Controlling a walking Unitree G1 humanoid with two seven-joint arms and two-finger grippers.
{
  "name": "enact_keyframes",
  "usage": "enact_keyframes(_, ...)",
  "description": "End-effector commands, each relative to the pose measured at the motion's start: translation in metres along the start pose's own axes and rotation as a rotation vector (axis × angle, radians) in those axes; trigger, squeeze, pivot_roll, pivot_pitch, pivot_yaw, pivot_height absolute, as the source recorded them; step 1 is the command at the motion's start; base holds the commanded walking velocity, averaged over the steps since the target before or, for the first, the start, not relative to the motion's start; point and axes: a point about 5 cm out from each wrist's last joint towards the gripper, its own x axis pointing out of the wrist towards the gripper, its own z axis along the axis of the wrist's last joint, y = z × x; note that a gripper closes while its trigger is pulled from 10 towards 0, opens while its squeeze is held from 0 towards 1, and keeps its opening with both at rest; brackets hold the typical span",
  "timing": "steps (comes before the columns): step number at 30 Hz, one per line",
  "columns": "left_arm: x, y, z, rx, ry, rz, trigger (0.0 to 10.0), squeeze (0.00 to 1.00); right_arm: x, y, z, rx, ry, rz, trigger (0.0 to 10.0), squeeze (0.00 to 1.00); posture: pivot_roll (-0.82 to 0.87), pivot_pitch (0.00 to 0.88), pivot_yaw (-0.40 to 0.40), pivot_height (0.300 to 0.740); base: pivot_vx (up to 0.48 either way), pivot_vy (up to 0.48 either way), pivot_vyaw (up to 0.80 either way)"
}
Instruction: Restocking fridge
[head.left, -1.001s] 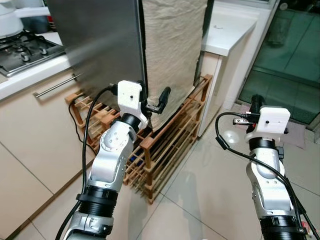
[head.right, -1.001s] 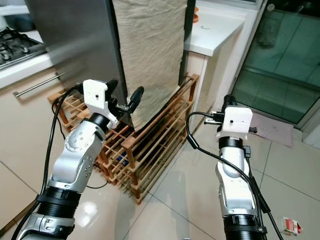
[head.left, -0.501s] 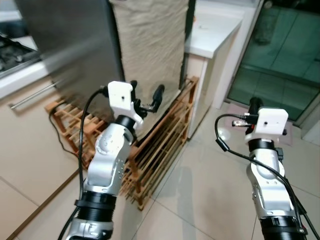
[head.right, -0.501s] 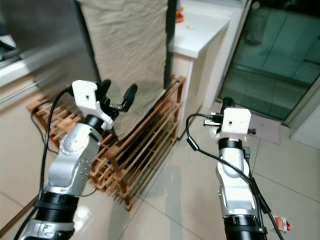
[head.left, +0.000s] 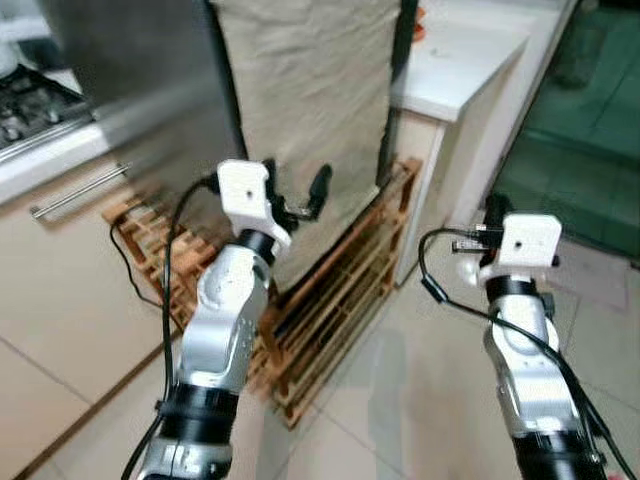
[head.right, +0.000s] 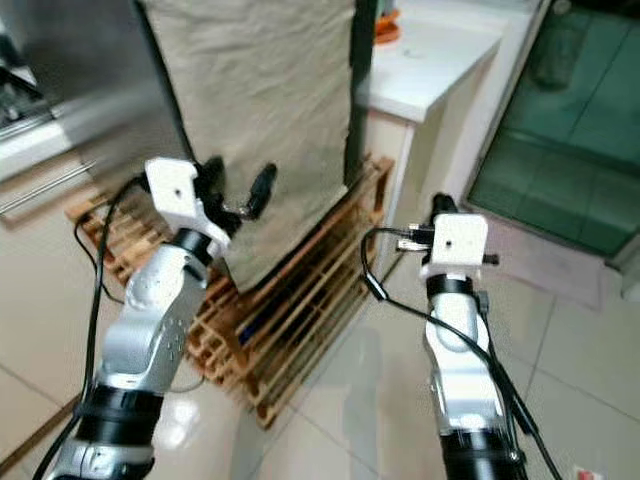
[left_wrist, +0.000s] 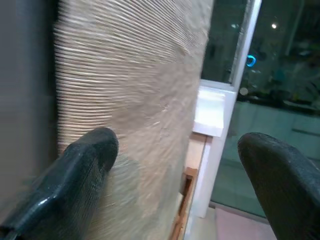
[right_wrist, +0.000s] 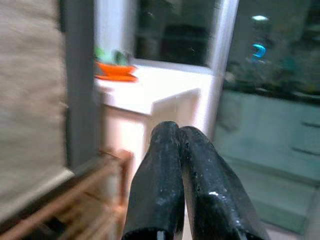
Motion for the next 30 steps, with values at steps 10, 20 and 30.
enact_keyframes(10,-0.014,0.012,0.006,0.041,0.060,-0.008,10.0,0.00,0.001,0.009,0.000,0.020,0.009,0.046,10.0,0.00,-0.03,0.000,0.006,0.740,0.000,0.000,0.00)
enact_keyframes(20,0.015,-0.003,-0.008,0.009,0.130,-0.027,10.0,0.00,0.004,0.008,0.007,0.024,-0.011,0.057,10.0,0.00,-0.05,0.000,-0.013,0.740,0.000,0.000,0.00)
enact_keyframes(30,0.033,-0.005,0.005,-0.026,0.085,0.078,10.0,0.00,-0.011,-0.011,0.002,-0.020,0.026,0.051,10.0,0.00,-0.09,0.000,-0.036,0.740,0.000,0.000,0.00)
